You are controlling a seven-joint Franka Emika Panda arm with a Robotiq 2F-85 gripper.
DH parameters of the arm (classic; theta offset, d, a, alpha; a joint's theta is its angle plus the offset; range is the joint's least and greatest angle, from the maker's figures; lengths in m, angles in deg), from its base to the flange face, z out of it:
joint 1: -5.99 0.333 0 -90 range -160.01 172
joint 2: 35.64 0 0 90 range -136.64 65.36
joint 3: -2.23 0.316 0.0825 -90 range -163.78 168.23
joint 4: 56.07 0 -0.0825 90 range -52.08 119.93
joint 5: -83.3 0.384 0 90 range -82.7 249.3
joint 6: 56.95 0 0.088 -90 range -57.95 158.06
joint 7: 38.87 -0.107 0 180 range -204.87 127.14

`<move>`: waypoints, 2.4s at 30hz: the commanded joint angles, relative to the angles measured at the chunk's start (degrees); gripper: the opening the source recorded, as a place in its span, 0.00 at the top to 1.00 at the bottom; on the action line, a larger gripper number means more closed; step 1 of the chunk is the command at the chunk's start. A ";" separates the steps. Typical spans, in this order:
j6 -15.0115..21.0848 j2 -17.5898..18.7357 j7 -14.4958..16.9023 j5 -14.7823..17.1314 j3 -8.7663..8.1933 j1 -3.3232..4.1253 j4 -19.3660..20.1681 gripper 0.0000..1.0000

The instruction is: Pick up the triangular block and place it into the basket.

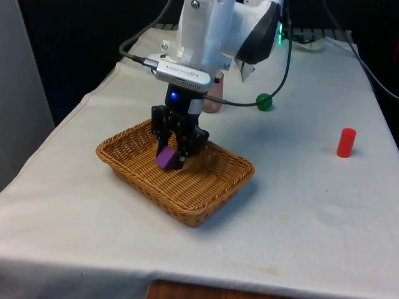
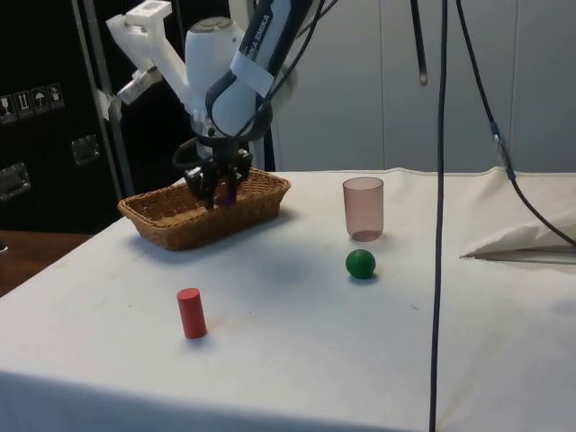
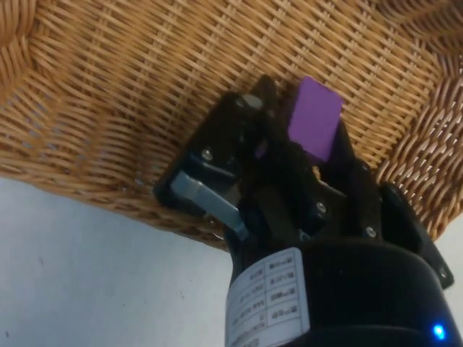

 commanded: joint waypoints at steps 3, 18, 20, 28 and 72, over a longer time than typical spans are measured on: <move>-0.06 0.17 -0.06 0.00 0.00 0.00 -0.06 0.37; -0.80 0.57 -0.52 0.00 0.17 0.46 0.57 0.00; -0.46 0.52 -0.29 0.00 0.23 0.34 0.69 0.00; -2.18 0.46 -1.60 -0.29 0.06 1.09 1.15 0.00; -13.69 -14.04 -0.52 -4.58 -1.32 2.23 6.93 0.00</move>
